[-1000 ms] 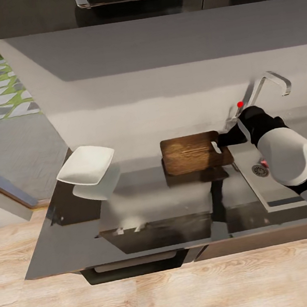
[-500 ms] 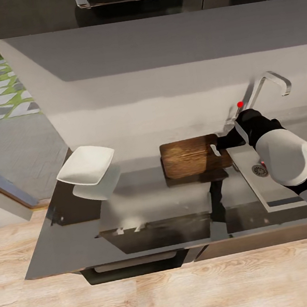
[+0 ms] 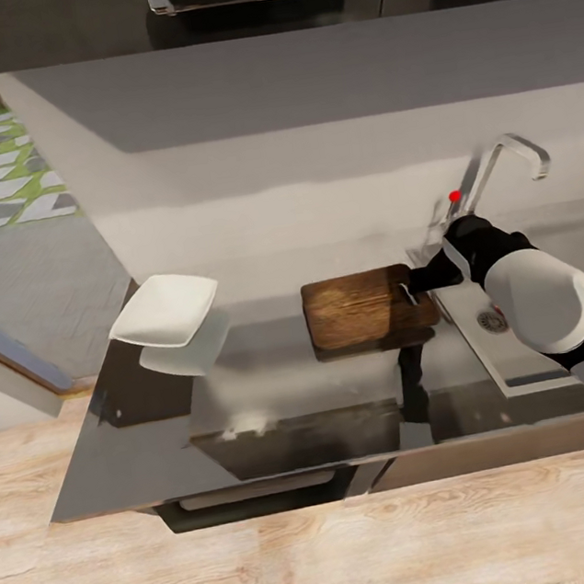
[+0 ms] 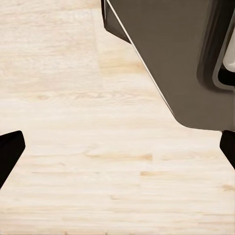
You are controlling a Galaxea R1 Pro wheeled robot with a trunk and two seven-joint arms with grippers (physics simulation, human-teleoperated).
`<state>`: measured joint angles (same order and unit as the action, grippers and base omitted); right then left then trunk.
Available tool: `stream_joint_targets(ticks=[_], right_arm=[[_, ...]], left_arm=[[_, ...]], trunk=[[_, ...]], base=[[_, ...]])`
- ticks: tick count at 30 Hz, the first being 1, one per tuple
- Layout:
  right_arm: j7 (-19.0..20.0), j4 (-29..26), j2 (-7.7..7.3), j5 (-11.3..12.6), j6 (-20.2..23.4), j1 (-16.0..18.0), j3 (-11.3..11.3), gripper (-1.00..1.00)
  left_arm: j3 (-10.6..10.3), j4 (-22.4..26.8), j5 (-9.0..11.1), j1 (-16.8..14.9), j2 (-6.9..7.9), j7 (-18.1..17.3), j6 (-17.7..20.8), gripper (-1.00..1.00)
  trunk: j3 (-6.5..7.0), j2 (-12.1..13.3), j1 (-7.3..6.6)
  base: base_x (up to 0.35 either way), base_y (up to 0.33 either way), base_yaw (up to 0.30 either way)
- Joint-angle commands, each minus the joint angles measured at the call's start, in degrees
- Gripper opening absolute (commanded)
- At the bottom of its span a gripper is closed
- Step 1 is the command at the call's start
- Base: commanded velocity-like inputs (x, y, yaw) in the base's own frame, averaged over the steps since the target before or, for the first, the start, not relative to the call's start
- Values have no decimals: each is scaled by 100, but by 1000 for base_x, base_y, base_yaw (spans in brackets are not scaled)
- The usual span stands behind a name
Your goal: In the kitchen, take the Vidalia onion out of the sink, dice it on the chopping board with the paring knife, put the diced onion into the bowl on the countertop, then place both the paring knife and the chopping board into the sink.
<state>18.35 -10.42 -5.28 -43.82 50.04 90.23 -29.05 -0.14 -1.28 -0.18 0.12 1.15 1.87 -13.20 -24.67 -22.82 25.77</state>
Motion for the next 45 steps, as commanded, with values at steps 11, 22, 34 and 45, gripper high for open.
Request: stream_joint_targets(ticks=[11, 22, 34, 45], right_arm=[[60, 70, -58, -44, 14, 4, -47, -100], [88, 72, -114, -16, 14, 4, -54, -100], [89, 83, -122, -12, 14, 4, -49, -100], [63, 258, -131, -12, -220, 1, -51, -100]], left_arm=[[-4, -13, -2, -3, -1, 16, -34, 100], [-4, -13, 0, -3, -1, 16, -34, 100], [-4, -13, 1, -3, -1, 16, -34, 100], [-4, -46, 1, -3, -1, 16, -34, 100]], trunk=[[-7, -9, 1], [-7, -9, 1], [-7, -9, 1], [-7, -9, 1]], base=[[-51, 0, 0], [-1, 0, 0], [0, 0, 0], [0, 0, 0]])
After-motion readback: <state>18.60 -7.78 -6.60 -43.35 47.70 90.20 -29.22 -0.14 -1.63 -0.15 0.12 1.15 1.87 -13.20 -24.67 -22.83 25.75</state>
